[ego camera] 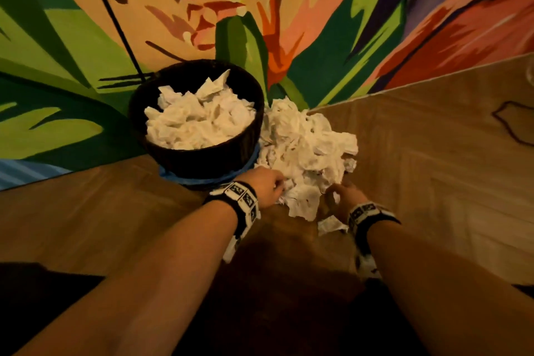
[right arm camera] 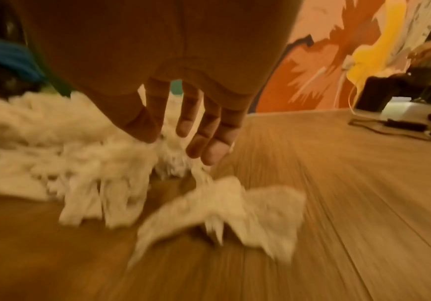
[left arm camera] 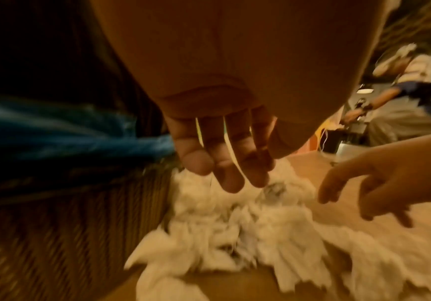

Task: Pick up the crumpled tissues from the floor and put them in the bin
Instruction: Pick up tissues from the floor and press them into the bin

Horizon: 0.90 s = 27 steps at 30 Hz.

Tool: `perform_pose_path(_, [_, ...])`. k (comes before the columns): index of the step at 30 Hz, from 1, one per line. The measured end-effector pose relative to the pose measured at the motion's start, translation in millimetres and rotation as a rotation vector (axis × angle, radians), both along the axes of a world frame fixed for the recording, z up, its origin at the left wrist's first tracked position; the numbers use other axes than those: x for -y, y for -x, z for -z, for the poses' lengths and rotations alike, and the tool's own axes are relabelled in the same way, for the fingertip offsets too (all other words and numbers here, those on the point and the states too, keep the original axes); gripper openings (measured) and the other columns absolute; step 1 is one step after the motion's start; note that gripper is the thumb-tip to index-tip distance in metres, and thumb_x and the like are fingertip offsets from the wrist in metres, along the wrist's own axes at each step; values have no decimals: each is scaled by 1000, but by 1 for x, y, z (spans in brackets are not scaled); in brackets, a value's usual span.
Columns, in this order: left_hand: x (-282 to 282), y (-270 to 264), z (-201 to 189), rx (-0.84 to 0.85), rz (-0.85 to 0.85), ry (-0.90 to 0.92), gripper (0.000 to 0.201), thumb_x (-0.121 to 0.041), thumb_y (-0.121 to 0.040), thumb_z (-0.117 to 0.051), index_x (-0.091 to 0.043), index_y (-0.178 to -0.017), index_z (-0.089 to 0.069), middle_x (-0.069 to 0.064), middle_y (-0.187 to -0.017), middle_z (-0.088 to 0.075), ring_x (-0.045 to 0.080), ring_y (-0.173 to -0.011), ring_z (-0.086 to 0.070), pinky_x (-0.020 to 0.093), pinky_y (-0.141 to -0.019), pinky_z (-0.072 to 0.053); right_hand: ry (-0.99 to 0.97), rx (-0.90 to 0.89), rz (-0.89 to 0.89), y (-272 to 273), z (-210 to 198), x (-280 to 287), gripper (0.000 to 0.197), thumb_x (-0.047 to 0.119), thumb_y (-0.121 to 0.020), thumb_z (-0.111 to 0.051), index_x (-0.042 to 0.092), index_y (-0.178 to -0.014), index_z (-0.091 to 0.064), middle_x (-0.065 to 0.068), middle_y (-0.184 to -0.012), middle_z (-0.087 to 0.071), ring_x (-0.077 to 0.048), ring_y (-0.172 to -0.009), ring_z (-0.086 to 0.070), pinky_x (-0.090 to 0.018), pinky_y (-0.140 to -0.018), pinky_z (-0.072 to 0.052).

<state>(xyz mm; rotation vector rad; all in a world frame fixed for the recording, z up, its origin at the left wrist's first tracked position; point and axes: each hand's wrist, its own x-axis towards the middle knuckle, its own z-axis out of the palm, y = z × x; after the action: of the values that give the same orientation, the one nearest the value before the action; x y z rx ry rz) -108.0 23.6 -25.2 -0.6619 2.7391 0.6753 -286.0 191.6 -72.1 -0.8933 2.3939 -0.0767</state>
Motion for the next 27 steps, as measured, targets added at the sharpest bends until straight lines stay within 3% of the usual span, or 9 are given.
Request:
perform_pose_path(4, [-3, -11, 52, 185, -86, -49, 36, -31, -94, -47, -26, -129, -54, 5, -131, -53, 26, -111, -56, 37, -92, -50, -217, 47, -3, -14, 44, -26, 62, 30, -89, -64, 43, -143, -37, -1, -157, -14, -37, -136, -32, -45, -110, -39])
perform_pose_path(7, [-11, -21, 82, 335, -153, -104, 57, -29, -94, -51, -26, -148, -34, 5, -155, -22, 29, -135, -40, 37, -108, -40, -284, 20, -58, -21, 62, -31, 61, 23, -89, -60, 43, -141, -36, -2, -155, -17, -41, -135, -25, -46, -110, -37])
perform_pose_path(10, [-23, -31, 102, 401, -204, -118, 59, -28, -94, -54, -27, -149, -33, 4, -162, -1, 32, -143, -25, 38, -113, -32, -221, 40, -60, -29, 69, -24, 49, 27, -90, -60, 36, -136, -45, -4, -150, -25, -39, -133, -25, -47, -108, -37])
perform_pose_path(12, [-31, -34, 110, 380, -250, -98, 55, -24, -95, -53, -25, -147, -37, 3, -161, -3, 33, -145, -18, 39, -115, -29, -160, 45, -75, -37, 71, -18, 41, 31, -91, -59, 30, -131, -52, -4, -147, -33, -36, -131, -31, -45, -107, -38])
perform_pose_path(16, [-36, -28, 114, 289, -303, -46, 43, -16, -93, -54, -15, -136, -48, 1, -148, -33, 25, -130, -42, 39, -107, -40, -96, 71, -101, -56, 76, -10, 33, 22, -91, -60, 23, -124, -61, -5, -129, -58, -27, -120, -52, -36, -103, -45])
perform_pose_path(18, [-35, -26, 113, 290, -310, -87, 42, -16, -87, -64, -16, -128, -52, 2, -138, -47, 23, -121, -52, 36, -101, -47, -89, 122, -88, -64, 76, -7, 33, 19, -89, -61, 22, -122, -62, -5, -123, -62, -25, -115, -57, -34, -99, -47])
perform_pose_path(21, [-32, -31, 111, 330, -363, -138, 46, -19, -81, -72, -24, -123, -53, 5, -128, -53, 25, -109, -59, 34, -88, -53, -27, 183, -25, -75, 76, -6, 28, 21, -91, -60, 20, -119, -62, -3, -122, -59, -23, -113, -58, -32, -97, -47])
perform_pose_path(24, [-31, -35, 114, 294, -398, -161, 41, -18, -91, -56, -23, -132, -49, 9, -134, -50, 27, -116, -56, 35, -92, -50, 65, 213, -18, -82, 73, -6, 24, 26, -97, -54, 18, -118, -62, -1, -116, -52, -18, -106, -55, -24, -87, -43])
perform_pose_path(27, [-33, -37, 113, 249, -336, -64, 34, -17, -100, -40, -10, -132, -50, 13, -138, -47, 28, -126, -47, 37, -101, -41, 119, 220, 15, -84, 66, -2, 8, 24, -91, -63, 23, -98, -68, 2, -113, -49, -10, -94, -49, -21, -81, -42])
